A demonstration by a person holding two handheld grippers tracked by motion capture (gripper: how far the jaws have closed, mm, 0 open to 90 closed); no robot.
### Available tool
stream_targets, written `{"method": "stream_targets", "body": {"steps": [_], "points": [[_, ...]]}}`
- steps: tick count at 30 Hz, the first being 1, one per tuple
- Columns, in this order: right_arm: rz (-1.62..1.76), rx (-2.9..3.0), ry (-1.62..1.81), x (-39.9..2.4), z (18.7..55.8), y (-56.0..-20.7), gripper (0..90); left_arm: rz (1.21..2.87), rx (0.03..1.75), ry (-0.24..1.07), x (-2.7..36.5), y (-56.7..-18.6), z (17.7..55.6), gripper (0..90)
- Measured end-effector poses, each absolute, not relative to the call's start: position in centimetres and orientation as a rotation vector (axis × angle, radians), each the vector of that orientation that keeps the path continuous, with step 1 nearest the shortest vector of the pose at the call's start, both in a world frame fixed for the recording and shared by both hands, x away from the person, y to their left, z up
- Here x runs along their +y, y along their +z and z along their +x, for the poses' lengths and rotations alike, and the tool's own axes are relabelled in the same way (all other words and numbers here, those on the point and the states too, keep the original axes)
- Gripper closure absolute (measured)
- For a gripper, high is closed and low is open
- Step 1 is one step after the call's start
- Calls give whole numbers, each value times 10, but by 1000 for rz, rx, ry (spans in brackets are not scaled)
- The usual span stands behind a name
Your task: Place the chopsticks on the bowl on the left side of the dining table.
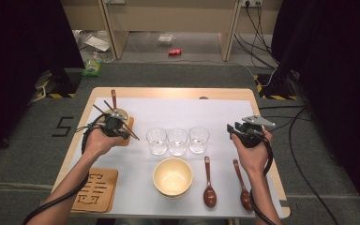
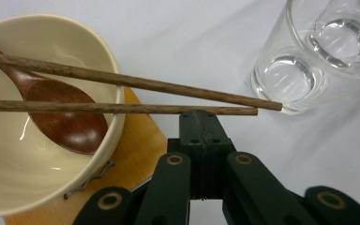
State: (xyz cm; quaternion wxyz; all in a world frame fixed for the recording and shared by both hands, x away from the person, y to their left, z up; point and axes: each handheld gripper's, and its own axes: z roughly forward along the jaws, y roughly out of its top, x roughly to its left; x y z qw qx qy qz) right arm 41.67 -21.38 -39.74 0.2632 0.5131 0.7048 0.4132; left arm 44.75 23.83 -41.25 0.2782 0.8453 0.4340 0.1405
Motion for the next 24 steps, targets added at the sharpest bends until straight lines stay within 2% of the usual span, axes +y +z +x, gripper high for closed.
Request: {"method": "stream_targets", "body": {"steps": [7,13,18,24], "points": [[1391,1905,1118,-214,416,-398,635,2215,1168,385,249,-400,453,899],[1387,1911,1113,-213,417,-398,635,2159,1226,490,259,-383,483,900],[1380,1910,1120,-212,417,-396,634,2187,1288,544,259,-389,514,900],[1372,1912,1122,-214,416,-395,634,2211,1321,595,257,-398,531,900]]}}
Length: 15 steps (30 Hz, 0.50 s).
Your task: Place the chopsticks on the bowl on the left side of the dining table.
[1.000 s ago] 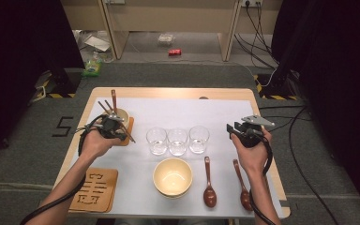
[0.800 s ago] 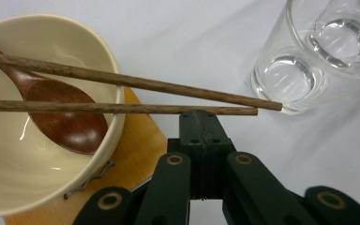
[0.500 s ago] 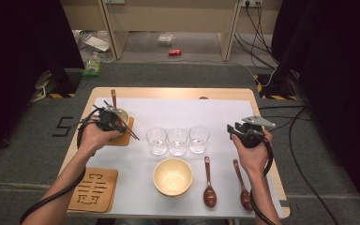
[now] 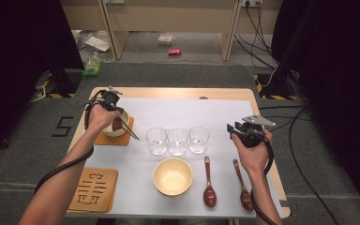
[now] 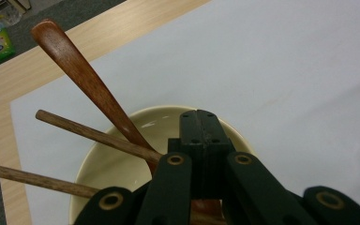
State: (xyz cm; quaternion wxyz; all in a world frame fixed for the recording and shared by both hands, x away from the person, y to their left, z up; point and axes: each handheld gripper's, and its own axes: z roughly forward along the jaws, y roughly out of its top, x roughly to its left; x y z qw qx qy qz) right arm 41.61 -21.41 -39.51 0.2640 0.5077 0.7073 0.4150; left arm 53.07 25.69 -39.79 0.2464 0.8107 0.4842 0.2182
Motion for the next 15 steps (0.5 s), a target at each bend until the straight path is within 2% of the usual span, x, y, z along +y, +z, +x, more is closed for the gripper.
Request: {"method": "stream_targets", "body": {"steps": [15], "points": [[1369,1911,1127,-217,412,-395,632,2278,1361,649,257,-401,540,900]]}}
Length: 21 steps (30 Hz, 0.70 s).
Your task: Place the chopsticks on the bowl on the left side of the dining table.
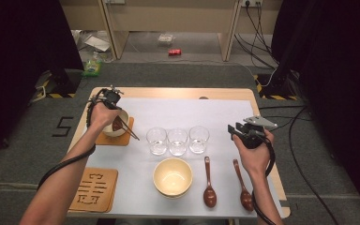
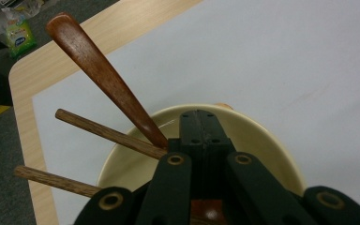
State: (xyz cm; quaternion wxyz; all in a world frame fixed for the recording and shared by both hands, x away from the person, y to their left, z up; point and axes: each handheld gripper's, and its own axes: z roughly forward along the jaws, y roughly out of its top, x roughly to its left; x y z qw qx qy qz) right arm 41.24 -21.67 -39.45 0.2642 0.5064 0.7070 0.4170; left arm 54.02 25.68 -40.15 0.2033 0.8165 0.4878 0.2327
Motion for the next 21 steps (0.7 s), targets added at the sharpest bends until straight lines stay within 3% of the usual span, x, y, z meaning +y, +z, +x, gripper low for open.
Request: {"method": "stream_targets", "body": {"steps": [21], "points": [[1358,1921,1129,-214,412,-393,631,2292,1419,648,274,-406,539,900]]}}
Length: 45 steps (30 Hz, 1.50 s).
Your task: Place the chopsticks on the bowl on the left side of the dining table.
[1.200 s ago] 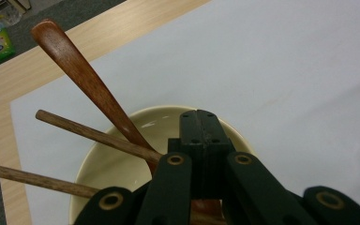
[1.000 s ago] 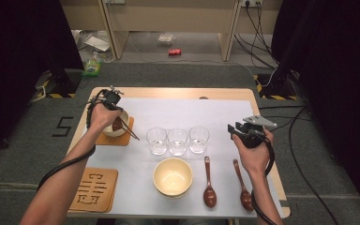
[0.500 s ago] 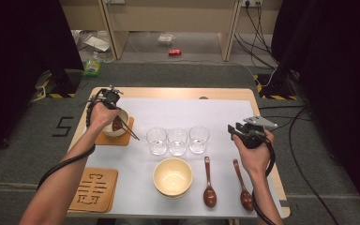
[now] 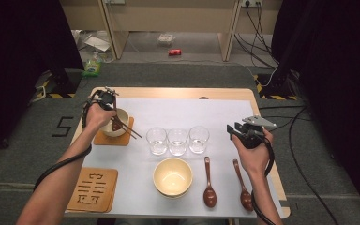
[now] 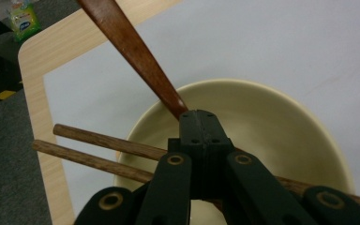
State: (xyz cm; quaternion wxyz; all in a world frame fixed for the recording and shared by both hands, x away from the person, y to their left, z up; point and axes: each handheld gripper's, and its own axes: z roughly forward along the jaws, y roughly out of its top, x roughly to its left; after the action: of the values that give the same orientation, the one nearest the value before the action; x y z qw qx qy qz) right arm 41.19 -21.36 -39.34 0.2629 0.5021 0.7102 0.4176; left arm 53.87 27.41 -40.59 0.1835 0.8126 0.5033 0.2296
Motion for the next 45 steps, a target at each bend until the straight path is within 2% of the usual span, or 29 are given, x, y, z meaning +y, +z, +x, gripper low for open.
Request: {"method": "stream_targets", "body": {"steps": [30,39,45], "points": [[1341,1928,1132,-208,412,-393,631,2273,1442,641,294,-406,524,893],[1350,1917,1136,-211,410,-391,631,2135,1346,695,293,-394,486,896],[1349,1915,1136,-211,409,-391,631,2194,1213,549,272,-396,452,900]]}}
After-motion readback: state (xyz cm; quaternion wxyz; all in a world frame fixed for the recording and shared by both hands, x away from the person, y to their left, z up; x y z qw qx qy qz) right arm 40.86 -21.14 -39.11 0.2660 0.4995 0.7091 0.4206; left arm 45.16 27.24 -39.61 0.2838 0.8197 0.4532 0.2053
